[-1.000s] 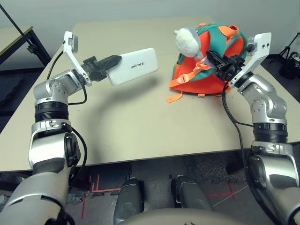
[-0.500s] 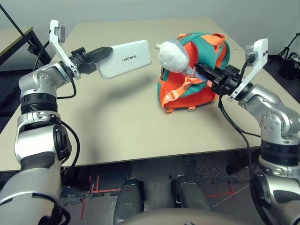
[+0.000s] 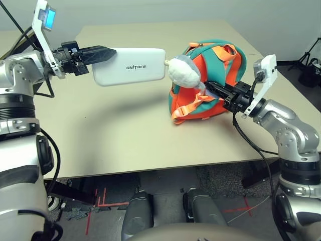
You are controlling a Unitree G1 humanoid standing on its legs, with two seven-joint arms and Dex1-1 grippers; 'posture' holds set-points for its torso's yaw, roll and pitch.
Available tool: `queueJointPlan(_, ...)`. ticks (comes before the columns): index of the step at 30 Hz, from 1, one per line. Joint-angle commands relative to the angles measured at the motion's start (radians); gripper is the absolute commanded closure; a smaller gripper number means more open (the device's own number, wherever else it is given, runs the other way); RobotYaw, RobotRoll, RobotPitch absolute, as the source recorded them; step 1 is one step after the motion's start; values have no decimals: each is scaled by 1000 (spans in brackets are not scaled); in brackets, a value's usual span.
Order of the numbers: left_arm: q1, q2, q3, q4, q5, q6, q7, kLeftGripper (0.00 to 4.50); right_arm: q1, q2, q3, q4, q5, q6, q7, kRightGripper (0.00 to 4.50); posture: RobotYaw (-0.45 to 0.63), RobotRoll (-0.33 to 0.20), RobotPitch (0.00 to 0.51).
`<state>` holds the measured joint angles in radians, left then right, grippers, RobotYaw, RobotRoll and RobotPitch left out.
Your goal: Put the pencil case into the backpack and zip it.
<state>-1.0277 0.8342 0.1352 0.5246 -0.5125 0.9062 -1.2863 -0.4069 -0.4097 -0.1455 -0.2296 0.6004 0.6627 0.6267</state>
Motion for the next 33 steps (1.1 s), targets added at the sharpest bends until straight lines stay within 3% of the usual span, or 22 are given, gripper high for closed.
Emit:
queueJointPlan(1, -51, -12, -13, -3, -11, -4, -17, 3080, 7, 7, 12, 0, 8, -12, 6, 4367, -104, 0, 17)
queueJointPlan(9, -86, -71, -77, 52, 26, -51, -49, 3080, 28, -1, 13, -19, 18, -8, 14, 4367, -128, 0, 17)
queueJointPlan(22, -204, -168, -121, 283, 119, -213, -75, 3081, 71, -1, -5, -72, 46, 0, -16, 4367, -172, 0, 16)
queueJointPlan(33, -259, -302, -136, 386, 182, -299, -73, 3081, 80, -4, -1, -84, 52, -2, -31, 4367, -194, 0, 13)
